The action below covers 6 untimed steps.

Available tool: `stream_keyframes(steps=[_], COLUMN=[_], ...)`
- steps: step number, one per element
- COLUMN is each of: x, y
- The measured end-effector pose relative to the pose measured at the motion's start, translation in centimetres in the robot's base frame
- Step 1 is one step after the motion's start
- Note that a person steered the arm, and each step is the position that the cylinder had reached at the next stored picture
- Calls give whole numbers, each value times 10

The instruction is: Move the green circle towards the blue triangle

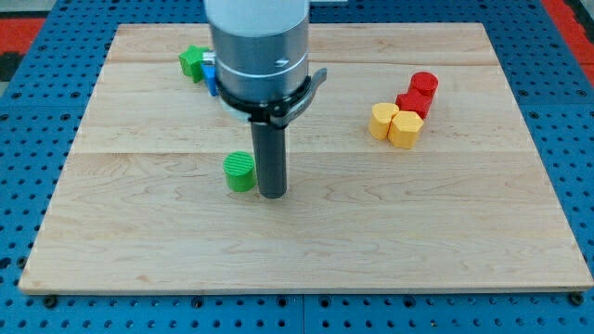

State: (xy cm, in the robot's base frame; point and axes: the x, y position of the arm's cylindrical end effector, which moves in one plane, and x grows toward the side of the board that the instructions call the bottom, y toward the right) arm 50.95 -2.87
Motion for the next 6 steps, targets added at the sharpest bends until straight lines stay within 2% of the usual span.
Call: stream_keyframes(steps=[1,2,3,4,5,6], x=[16,-39,-80,-78,-129,-176], y=[-29,-64,-33,-10,-18,-68])
